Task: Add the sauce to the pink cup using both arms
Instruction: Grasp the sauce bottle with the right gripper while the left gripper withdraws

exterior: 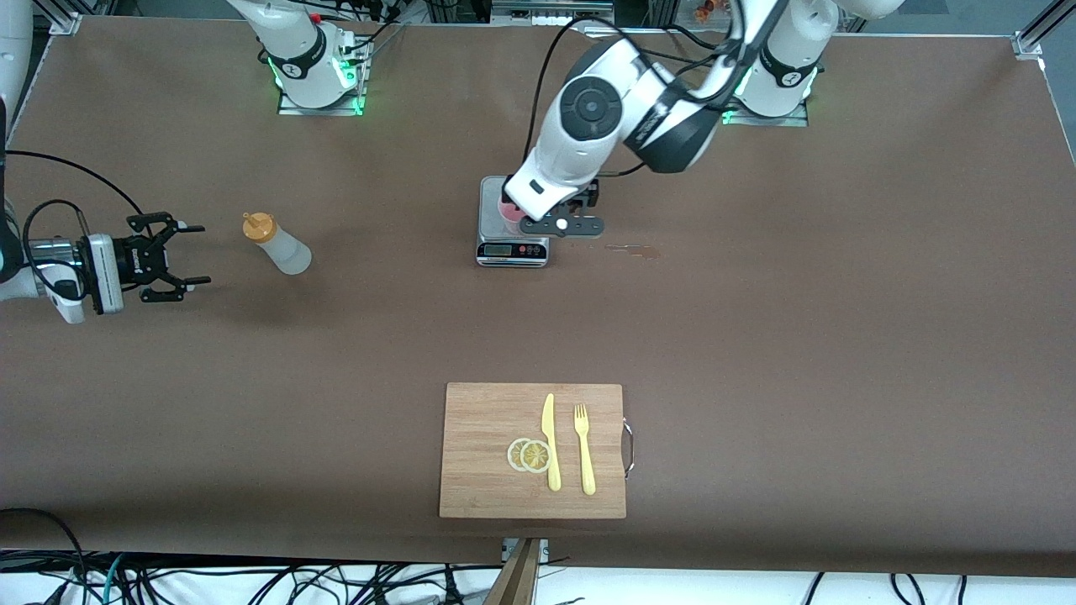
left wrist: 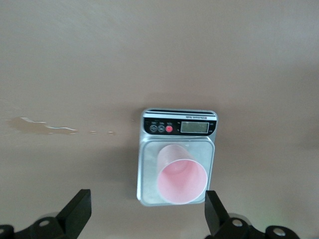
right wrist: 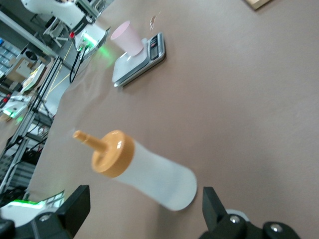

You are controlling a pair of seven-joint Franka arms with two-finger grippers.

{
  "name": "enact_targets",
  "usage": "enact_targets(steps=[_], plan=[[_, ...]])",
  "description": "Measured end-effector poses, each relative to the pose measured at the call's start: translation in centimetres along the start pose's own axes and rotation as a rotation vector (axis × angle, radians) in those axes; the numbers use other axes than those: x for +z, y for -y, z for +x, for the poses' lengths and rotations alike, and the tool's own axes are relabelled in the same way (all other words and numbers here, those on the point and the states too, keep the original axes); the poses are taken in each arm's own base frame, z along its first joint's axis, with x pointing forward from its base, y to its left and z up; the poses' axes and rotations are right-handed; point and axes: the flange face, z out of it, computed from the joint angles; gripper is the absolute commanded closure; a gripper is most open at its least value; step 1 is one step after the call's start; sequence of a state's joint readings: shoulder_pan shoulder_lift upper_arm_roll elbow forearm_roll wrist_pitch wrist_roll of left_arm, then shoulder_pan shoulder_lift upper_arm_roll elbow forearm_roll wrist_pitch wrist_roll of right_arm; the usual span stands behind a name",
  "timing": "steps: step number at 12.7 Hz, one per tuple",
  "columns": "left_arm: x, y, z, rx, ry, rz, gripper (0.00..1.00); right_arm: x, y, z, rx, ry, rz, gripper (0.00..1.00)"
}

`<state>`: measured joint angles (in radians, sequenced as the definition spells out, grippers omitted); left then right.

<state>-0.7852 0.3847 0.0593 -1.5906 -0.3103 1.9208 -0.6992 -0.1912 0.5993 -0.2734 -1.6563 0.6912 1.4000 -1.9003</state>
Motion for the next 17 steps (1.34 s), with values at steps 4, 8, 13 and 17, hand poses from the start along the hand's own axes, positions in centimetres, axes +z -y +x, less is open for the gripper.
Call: enact_targets(steps=[4, 8, 13, 17], plan=[[-12.6, 8.2, 4.8, -0.136, -0.044, -0.029, 0.00, 1.7, -2.0, 0.0, -0.322, -0.016, -0.041, 0.00], [-19.1, 19.1, 7.6, -0.069, -0.059, 0.027, 0.00, 5.8, -2.9, -3.9, -0.537, -0.058, 0.012, 0.00], [-23.1, 31.1, 9.8, 0.078, -0.052, 0.107, 0.00, 10.3, -1.5, -7.2, -0.660, -0.143, 0.082, 0.00], [-24.6, 38.1, 10.5, 0.054, -0.047, 0.165, 0.00, 13.6, -0.9, -8.4, -0.621, -0.240, 0.121, 0.00]])
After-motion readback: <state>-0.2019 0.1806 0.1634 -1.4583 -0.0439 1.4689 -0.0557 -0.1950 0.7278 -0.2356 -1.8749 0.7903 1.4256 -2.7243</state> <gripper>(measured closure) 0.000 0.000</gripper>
